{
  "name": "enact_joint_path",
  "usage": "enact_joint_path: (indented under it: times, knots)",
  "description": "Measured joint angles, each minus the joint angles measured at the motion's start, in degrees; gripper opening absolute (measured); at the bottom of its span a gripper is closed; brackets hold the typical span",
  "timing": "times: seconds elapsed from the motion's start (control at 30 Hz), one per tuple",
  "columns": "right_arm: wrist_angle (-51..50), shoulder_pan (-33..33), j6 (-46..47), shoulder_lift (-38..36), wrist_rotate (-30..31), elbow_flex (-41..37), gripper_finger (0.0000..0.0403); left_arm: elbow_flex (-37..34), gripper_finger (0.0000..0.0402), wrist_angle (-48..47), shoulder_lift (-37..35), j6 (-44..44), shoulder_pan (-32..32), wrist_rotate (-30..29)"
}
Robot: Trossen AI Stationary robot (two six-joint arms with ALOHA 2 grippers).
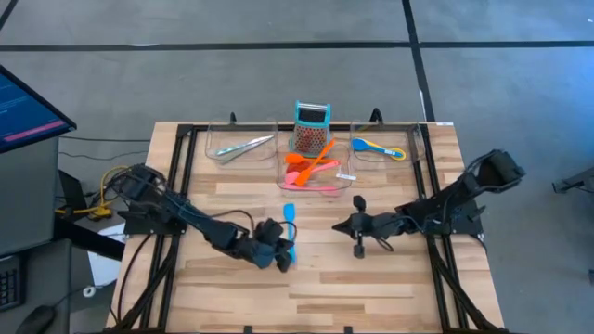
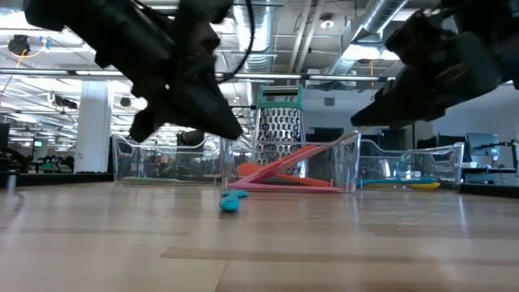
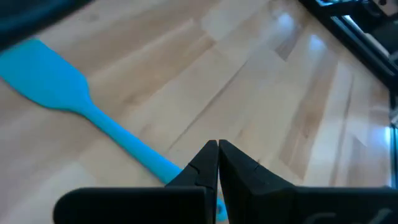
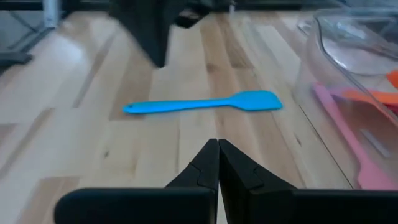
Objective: Pick & Place Kitchen Items
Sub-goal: Put the blue spatula into the middle transparent bin
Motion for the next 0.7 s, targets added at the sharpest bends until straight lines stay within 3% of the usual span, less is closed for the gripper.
enact_joint_path:
  times: [0.13, 0.23, 0.43, 0.7]
  knots:
    - [0.06, 0.04, 1.92, 3.99, 1.71, 2.29, 0.0000, 6.77, 0.0001, -0.19, 7.88, -0.98, 0.62, 1.00]
    - [0.02, 0.53, 1.98, 5.78, 1.71, 3.28, 0.0000, 12.70, 0.0001, -5.43, 11.63, -1.12, 1.51, 4.30]
    - [-0.11, 1.76, 1.98, 6.34, 2.12, 4.06, 0.0000, 22.87, 0.0001, -29.41, 14.05, -5.91, 2.63, 9.75]
    - [-0.47, 2.38, 1.98, 6.57, 2.97, 3.98, 0.0000, 25.81, 0.0001, -34.50, 14.39, -6.02, 4.90, 11.91]
